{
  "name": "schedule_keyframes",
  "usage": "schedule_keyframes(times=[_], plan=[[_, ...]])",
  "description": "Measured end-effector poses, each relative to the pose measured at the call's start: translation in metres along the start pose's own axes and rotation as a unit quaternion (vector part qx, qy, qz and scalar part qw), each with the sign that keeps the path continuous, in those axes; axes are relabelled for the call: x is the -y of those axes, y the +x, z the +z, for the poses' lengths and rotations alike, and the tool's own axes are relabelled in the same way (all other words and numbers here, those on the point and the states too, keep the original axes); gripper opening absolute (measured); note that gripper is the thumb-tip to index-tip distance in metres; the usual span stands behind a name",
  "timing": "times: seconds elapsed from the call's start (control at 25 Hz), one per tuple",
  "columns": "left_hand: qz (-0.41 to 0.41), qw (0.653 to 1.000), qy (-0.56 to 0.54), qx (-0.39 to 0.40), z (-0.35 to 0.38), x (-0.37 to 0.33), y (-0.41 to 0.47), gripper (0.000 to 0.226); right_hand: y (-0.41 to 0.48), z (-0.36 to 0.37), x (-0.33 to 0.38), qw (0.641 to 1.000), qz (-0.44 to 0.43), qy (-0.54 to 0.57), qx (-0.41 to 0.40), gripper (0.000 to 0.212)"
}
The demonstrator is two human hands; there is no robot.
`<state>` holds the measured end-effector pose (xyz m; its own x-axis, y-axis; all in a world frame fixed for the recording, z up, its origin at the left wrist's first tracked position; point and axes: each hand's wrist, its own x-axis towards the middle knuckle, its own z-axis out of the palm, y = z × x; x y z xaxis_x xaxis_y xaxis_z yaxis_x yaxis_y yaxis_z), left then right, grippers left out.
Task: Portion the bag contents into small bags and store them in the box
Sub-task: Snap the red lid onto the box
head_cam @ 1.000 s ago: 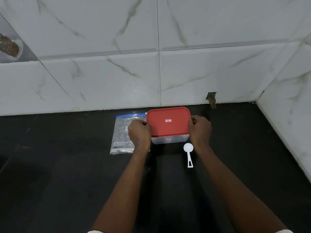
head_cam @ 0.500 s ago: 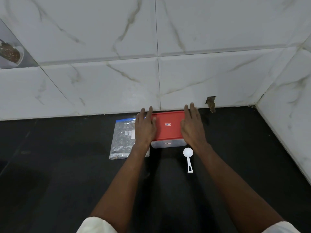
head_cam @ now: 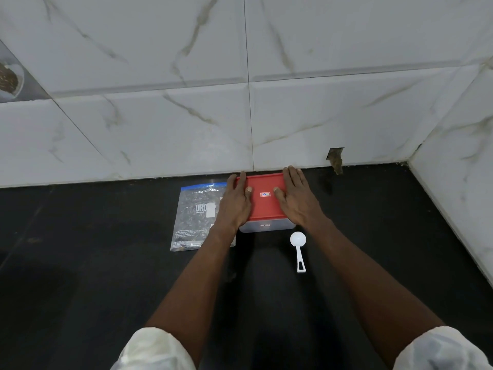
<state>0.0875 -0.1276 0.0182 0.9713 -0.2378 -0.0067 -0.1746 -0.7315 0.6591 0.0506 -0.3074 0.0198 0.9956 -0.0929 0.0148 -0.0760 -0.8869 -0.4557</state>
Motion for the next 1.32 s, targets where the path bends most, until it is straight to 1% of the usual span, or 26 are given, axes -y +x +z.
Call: schedule_keyframes(times=[0.16, 0.4, 0.56, 0.64, 0.72, 0.76, 0.8, 0.84, 0.88, 0.92, 0.96, 1.0, 1.12, 1.2, 1.32], plan=[[0.001, 1.0, -0.008, -0.015, 0.003, 0.002, 0.0, 0.052, 0.0, 0.005, -0.003, 1.0, 0.008, 0.023, -0.016, 0.069], [-0.004, 1.0, 0.025, -0.014, 0.006, 0.001, 0.0, 0.057, 0.0, 0.008, -0.003, 0.999, 0.0, -0.041, -0.011, 0.08], [-0.01, 1.0, 0.016, -0.008, 0.004, -0.001, -0.003, 0.056, -0.001, 0.005, -0.002, 0.999, 0.014, -0.042, -0.002, 0.077], [-0.017, 0.999, -0.025, -0.013, -0.001, -0.003, -0.007, 0.059, -0.002, 0.002, -0.001, 0.999, 0.022, -0.042, 0.02, 0.077], [-0.035, 0.991, -0.121, -0.046, -0.009, -0.007, -0.014, 0.063, -0.004, -0.005, 0.001, 1.0, 0.01, 0.004, 0.029, 0.077], [-0.046, 0.981, -0.172, -0.076, -0.014, -0.007, -0.017, 0.063, -0.006, -0.01, 0.002, 0.999, 0.003, 0.046, 0.008, 0.075], [-0.06, 0.971, -0.201, -0.111, -0.018, -0.004, -0.023, 0.061, -0.011, -0.015, 0.003, 0.995, 0.003, 0.092, -0.041, 0.07], [-0.078, 0.967, -0.196, -0.144, -0.022, 0.002, -0.031, 0.055, -0.02, -0.021, 0.004, 0.985, 0.014, 0.127, -0.112, 0.061], [-0.102, 0.966, -0.162, -0.173, -0.024, 0.011, -0.042, 0.045, -0.032, -0.024, 0.004, 0.97, 0.043, 0.144, -0.191, 0.046], [-0.125, 0.966, -0.119, -0.192, -0.022, 0.022, -0.056, 0.036, -0.047, -0.025, 0.002, 0.954, 0.086, 0.142, -0.25, 0.028], [-0.137, 0.967, -0.079, -0.199, -0.017, 0.033, -0.071, 0.029, -0.063, -0.022, -0.002, 0.947, 0.131, 0.133, -0.263, 0.012], [-0.129, 0.971, -0.04, -0.196, -0.01, 0.043, -0.089, 0.026, -0.08, -0.016, -0.006, 0.949, 0.168, 0.12, -0.237, 0.006], [-0.03, 0.986, 0.041, -0.162, 0.016, 0.07, -0.138, 0.03, -0.127, 0.016, -0.009, 0.963, 0.227, 0.095, -0.112, 0.021], [0.0, 0.988, 0.081, -0.132, 0.032, 0.085, -0.154, 0.038, -0.144, 0.034, -0.003, 0.967, 0.233, 0.064, -0.082, 0.027], [-0.017, 0.988, 0.137, -0.064, 0.041, 0.097, -0.156, 0.052, -0.149, 0.05, 0.005, 0.964, 0.254, 0.023, -0.075, 0.017]])
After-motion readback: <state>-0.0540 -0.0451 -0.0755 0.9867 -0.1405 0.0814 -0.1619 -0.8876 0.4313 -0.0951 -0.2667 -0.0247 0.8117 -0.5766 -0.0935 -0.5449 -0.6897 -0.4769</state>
